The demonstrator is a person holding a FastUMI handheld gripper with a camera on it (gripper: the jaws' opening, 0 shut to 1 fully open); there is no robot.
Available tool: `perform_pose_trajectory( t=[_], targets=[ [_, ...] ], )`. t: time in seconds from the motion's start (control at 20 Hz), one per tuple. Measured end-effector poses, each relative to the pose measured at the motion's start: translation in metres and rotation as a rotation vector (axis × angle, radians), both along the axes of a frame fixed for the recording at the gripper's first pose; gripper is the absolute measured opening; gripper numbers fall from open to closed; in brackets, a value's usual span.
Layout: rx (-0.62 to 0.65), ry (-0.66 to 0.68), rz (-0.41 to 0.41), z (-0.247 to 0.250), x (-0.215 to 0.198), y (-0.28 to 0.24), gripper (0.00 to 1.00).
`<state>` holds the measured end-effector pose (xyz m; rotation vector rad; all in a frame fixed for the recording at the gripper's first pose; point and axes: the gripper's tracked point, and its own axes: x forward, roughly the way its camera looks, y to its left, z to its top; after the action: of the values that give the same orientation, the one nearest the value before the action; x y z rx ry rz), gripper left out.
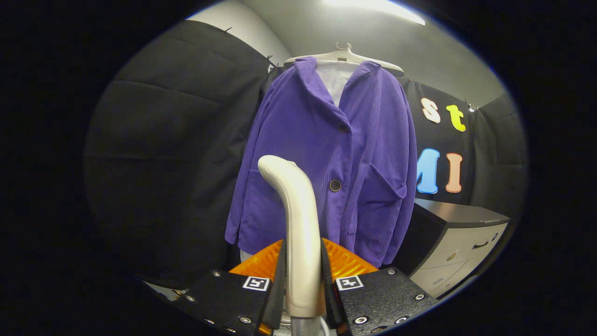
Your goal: Iron the clothes twice with a garment steamer, once on the left side and once on the right side.
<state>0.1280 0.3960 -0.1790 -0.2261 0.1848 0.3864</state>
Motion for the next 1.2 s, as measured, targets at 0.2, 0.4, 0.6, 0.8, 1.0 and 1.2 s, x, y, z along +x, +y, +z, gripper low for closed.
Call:
perform_pose_trajectory(
  t=[0.2,0.4,0.6,0.8,1.0,1.2],
  targets=[
    [-0.024,0.035,0.005,-0.021,-0.008,-0.006,0.37],
    [-0.047,0.094,0.022,-0.053,-0.018,-0.010,0.37],
    [-0.057,0.141,0.043,-0.074,-0.028,-0.014,0.37],
    [-0.049,0.202,0.056,-0.092,-0.037,-0.020,0.37],
    [-0.023,0.237,0.064,-0.089,-0.053,-0.028,0.37],
    [0.009,0.254,0.071,-0.076,-0.071,-0.045,0.37]
  ],
)
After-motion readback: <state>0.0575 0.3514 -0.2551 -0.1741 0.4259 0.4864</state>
